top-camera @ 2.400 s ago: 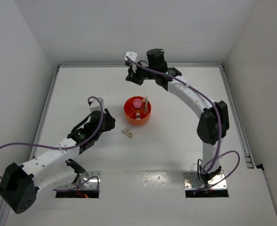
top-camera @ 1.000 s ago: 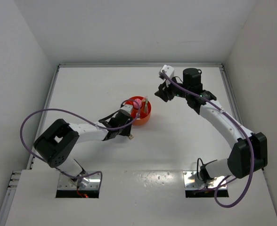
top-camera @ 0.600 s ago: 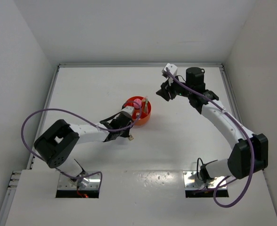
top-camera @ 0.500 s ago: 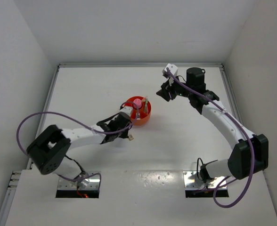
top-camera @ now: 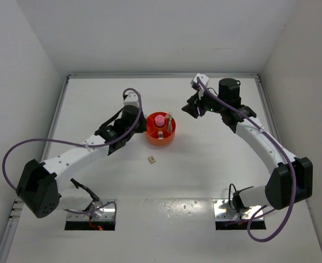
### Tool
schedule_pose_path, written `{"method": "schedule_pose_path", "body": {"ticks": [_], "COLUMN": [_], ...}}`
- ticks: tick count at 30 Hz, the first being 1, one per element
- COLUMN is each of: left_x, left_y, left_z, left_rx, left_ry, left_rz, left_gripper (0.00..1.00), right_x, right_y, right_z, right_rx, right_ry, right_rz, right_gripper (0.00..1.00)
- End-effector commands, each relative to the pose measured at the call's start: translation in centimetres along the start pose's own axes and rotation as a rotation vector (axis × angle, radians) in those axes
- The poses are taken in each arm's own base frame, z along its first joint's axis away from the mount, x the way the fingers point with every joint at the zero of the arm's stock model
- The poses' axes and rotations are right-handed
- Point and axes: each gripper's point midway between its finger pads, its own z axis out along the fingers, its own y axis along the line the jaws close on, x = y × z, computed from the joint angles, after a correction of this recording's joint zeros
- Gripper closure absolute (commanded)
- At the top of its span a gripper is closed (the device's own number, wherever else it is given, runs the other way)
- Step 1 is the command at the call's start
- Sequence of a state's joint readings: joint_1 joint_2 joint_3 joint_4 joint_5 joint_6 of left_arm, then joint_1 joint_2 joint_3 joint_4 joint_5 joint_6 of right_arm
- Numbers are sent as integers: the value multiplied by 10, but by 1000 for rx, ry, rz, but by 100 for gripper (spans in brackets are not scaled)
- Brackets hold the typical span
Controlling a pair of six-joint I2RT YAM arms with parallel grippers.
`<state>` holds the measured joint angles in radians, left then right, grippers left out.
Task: Sort the stationery into containers
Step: Place the stationery into the container, then grab a piece of stationery with the left arm
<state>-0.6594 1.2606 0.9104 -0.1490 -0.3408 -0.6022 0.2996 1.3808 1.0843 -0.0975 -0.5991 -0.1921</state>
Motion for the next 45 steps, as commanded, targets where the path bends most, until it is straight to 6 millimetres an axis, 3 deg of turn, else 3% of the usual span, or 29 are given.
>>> {"method": "schedule_pose_path", "body": {"ticks": [1, 3, 5, 12, 20, 24, 25, 26, 28, 29, 32, 33, 34, 35, 37, 38, 39, 41, 43, 44, 45], "left_x": [-5, -15, -11, 3, 9, 11, 4, -4, -26, -27, -31, -9, 2, 29, 57, 71, 86, 102, 126, 131, 135], "left_y": [-4, -10, -1, 2, -1, 0, 0, 2, -5, -4, -2, 2, 3, 10, 9, 5, 4, -4, -4, -5, -4], "left_z": [21, 31, 46, 64, 67, 66, 62, 59, 34, 25, -9, -13, -18, -23, -27, -29, -31, -32, -30, -29, -27], "left_rx": [5, 21, -14, -8, 17, 12, 8, -5, 6, -2, -12, -19, -26, -46, -44, -33, -41, -44, -92, -117, -142], "left_ry": [29, 22, 43, 90, 106, 114, 92, 65, -9, -22, -57, -19, 8, 81, 151, 190, 226, 266, 317, 330, 337], "left_rz": [26, 14, 23, 21, 21, 23, 19, 16, 0, -12, -146, -169, -211, -289, -359, -379, -423, -453, -435, -448, -427], "left_gripper": [95, 91, 89, 78, 60, 60, 60, 68, 96, 100, 100, 100, 84, 72, 43, 41, 40, 39, 39, 39, 39], "right_x": [-17, -20, -20, -22, -21, -18, -18, -19, -18, -18, -16, -16, -11, -17, -18, -18, -15, -9, -13, -10, -7], "right_y": [2, 2, 0, -4, -6, -8, -8, -7, -10, -9, -14, -16, -16, -17, -17, -17, -19, -22, -23, -22, -22], "right_z": [-9, -11, -13, -18, -19, -19, -19, -19, -20, -20, -22, -22, -22, -24, -24, -24, -21, -21, -22, -22, -20], "right_rx": [-6, -4, -4, 9, 9, 7, 6, -2, 6, 6, 25, 36, 44, 49, 51, 51, 56, 61, 63, 60, 56], "right_ry": [-67, -74, -77, -92, -94, -90, -90, -92, -92, -92, -88, -85, -75, -91, -98, -98, -88, -74, -81, -72, -60], "right_rz": [-24, -29, -27, -16, -14, 3, 3, 3, 6, 15, 30, 31, 46, 42, 45, 45, 68, 82, 76, 84, 95], "right_gripper": [55, 55, 55, 54, 54, 54, 54, 54, 54, 54, 63, 65, 65, 65, 56, 42, 20, 3, 3, 9, 22]}}
